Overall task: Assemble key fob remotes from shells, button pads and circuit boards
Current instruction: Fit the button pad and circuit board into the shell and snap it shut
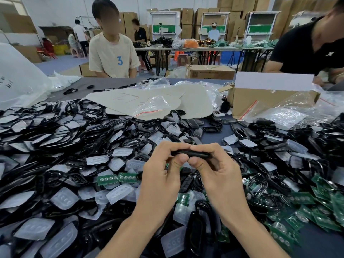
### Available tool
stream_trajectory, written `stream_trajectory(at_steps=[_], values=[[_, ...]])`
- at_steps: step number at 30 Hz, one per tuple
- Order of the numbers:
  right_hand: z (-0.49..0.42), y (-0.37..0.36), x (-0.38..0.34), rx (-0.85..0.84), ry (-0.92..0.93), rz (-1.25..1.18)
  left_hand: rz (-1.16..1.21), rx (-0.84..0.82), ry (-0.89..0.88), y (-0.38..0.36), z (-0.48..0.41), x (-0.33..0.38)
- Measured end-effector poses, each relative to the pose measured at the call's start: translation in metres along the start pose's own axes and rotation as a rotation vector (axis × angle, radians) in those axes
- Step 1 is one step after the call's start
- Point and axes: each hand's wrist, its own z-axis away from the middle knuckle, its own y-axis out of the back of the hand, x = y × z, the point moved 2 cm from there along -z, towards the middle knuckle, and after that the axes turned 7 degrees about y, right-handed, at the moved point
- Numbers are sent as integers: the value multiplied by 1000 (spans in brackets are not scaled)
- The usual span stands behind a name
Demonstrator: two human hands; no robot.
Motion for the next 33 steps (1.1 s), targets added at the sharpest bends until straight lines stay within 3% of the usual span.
stream_trajectory(at_steps=[10, 13, 17, 22, 33], values=[[2, -3, 0, 7, 5, 40, -16, 104, -75, -3, 4, -1], [1, -2, 0, 23, 12, 71, 12, 68, -6, -4, 3, -2], [1, 0, 1, 21, 20, 120, -58, 9, -43, -4, 1, 0], [4, 0, -1, 12, 48, 160, -3, 41, -20, -4, 3, 0], [2, -1, -2, 21, -17, 54, -120, 71, -201, 0, -2, -6]])
